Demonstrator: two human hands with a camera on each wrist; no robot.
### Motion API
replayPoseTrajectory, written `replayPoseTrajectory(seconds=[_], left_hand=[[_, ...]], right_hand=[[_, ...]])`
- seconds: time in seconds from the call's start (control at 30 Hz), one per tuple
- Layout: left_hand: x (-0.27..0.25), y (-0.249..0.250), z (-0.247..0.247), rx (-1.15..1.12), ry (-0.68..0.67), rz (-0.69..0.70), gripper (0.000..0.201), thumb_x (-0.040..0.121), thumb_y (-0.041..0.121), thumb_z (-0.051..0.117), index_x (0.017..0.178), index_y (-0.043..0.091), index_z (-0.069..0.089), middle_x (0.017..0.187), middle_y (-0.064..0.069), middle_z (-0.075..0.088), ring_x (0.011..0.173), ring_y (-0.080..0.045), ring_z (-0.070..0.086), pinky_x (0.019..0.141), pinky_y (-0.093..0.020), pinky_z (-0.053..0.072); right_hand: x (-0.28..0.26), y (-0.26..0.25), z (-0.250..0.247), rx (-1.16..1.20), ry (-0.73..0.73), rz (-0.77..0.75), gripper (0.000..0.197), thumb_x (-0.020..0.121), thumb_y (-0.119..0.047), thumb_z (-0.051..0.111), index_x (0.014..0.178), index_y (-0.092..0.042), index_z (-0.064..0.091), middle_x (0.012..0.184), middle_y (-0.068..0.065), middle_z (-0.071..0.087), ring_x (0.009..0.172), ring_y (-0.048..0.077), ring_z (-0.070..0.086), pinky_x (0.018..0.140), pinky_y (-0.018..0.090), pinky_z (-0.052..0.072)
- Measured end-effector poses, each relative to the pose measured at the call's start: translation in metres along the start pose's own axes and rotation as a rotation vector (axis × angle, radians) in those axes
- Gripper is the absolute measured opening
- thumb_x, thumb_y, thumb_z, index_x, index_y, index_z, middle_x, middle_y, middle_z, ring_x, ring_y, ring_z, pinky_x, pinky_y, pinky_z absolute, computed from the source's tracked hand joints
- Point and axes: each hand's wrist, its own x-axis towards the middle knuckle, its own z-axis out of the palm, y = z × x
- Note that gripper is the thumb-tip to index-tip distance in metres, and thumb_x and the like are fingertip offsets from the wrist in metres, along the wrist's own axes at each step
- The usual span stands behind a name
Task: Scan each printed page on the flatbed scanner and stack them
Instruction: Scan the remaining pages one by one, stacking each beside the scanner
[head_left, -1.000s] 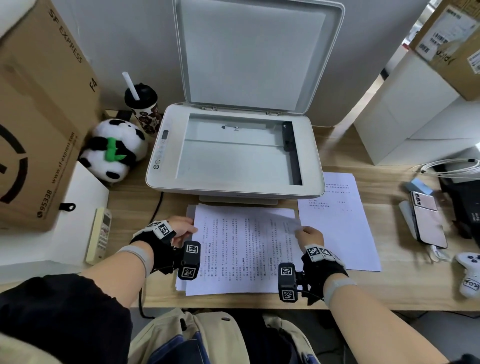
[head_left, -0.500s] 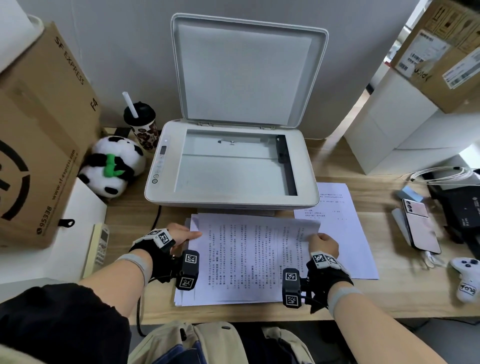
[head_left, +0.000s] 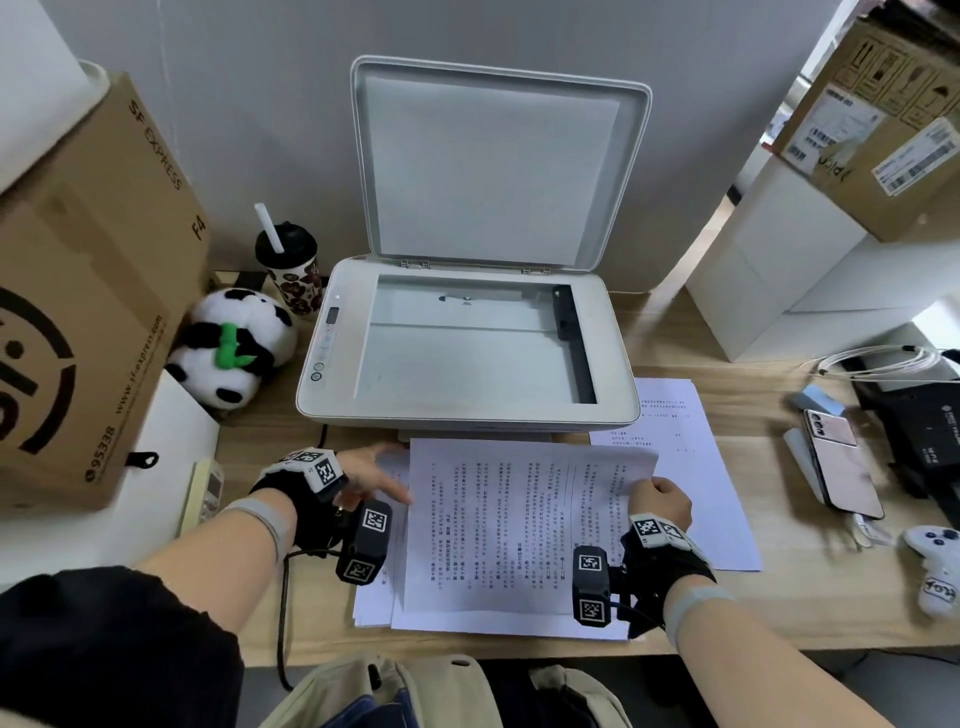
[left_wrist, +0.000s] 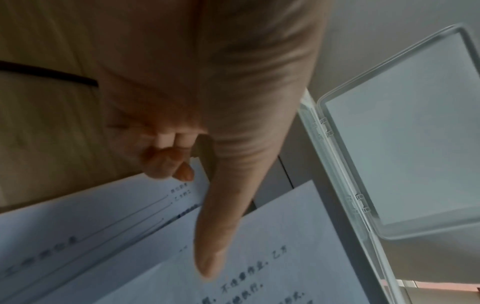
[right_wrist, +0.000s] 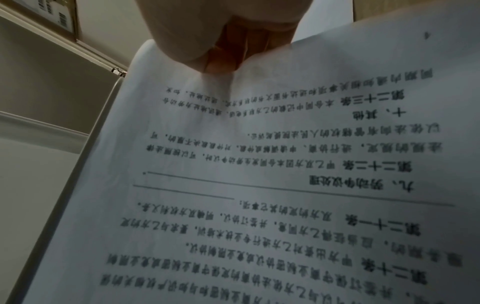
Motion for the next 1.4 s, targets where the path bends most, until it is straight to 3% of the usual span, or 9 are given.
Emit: replayPoseTrajectory(seconds=[0.13,0.3,0.6,0.8,0.93,1.1,1.17,1.27,1.4], left_hand=[[-0.020,0.016,0.004,-0.089,-0.046,0.079,0.100,0.036,0.046,0.093,0.125,0.033,0.050,0.101,-0.008,0.067,0.054,-0.012,0.044,0.055,-0.023,0.037],[-0.044,0.035,0.012,-0.221,-0.167,0.224,0.016,0.076,0.027,0.072,0.069,0.013,0.069,0.049,0.005,0.043,0.040,-0.004,0.027,0.041,-0.015,0.018],[-0.103,0.119,-0.047,-0.404,0.046,0.511,0.015,0.075,0.023,0.065,0.068,0.011,0.061,0.051,0.001,0.060,0.030,-0.004,0.039,0.032,-0.012,0.030],[-0.118,0.161,-0.083,-0.821,0.457,0.829,0.025,0.085,0.042,0.061,0.082,0.018,0.066,0.066,0.004,0.072,0.044,-0.002,0.054,0.042,-0.011,0.035],[-0.106,0.144,-0.085,-0.884,0.531,0.764,0.056,0.086,0.065,0.044,0.083,0.016,0.071,0.071,0.001,0.072,0.053,-0.008,0.062,0.047,-0.015,0.037],[-0.074,0.107,-0.071,-0.624,0.517,0.557,0.028,0.088,0.028,0.063,0.101,0.004,0.070,0.104,-0.006,0.069,0.046,-0.002,0.063,0.041,-0.009,0.040],[-0.059,0.092,-0.067,-0.435,0.501,0.492,0.031,0.082,0.020,0.070,0.105,0.000,0.069,0.102,-0.008,0.067,0.060,-0.007,0.067,0.055,-0.012,0.049],[-0.044,0.077,-0.065,-0.148,0.603,0.423,0.022,0.082,0.015,0.071,0.099,0.001,0.072,0.096,-0.006,0.068,0.086,-0.016,0.060,0.082,-0.025,0.046],[-0.036,0.071,-0.064,-0.053,0.676,0.368,0.013,0.083,0.017,0.070,0.091,0.007,0.074,0.091,-0.008,0.070,0.079,-0.019,0.060,0.078,-0.026,0.047]], right_hand=[[-0.001,-0.003,0.001,0.007,-0.007,0.003,0.016,0.084,-0.003,0.046,0.075,-0.008,0.058,0.066,0.011,0.049,0.068,0.029,0.040,0.061,0.028,0.031],[-0.003,-0.012,-0.002,0.060,0.020,-0.013,0.027,0.082,0.001,0.043,0.059,-0.013,0.047,0.055,0.004,0.035,0.056,0.023,0.029,0.051,0.028,0.021],[0.002,-0.108,-0.015,0.227,0.238,-0.304,0.026,0.088,-0.002,0.039,0.089,0.008,0.062,0.087,0.028,0.052,0.079,0.030,0.041,0.070,0.034,0.032],[-0.002,-0.183,-0.010,0.435,0.201,-0.559,0.019,0.086,-0.006,0.047,0.081,-0.008,0.065,0.095,0.005,0.049,0.081,0.015,0.047,0.070,0.011,0.037],[-0.001,-0.187,0.000,0.557,0.180,-0.564,0.027,0.087,-0.004,0.048,0.066,-0.019,0.054,0.096,0.004,0.043,0.065,0.007,0.044,0.062,0.004,0.035],[0.001,-0.153,0.019,0.535,-0.068,-0.468,0.033,0.090,-0.014,0.044,0.060,-0.017,0.057,0.062,0.003,0.053,0.057,0.015,0.046,0.060,0.029,0.036],[0.002,-0.137,0.025,0.458,-0.149,-0.360,0.036,0.088,-0.026,0.044,0.058,-0.019,0.062,0.064,0.001,0.059,0.059,0.019,0.051,0.062,0.032,0.041],[0.004,-0.121,0.030,0.185,-0.186,-0.336,0.036,0.090,-0.033,0.048,0.068,-0.017,0.072,0.069,0.004,0.061,0.066,0.020,0.050,0.060,0.028,0.040],[0.009,-0.113,0.038,-0.127,-0.285,-0.444,0.020,0.087,-0.022,0.060,0.095,-0.012,0.075,0.092,0.008,0.071,0.082,0.019,0.059,0.067,0.023,0.040]])
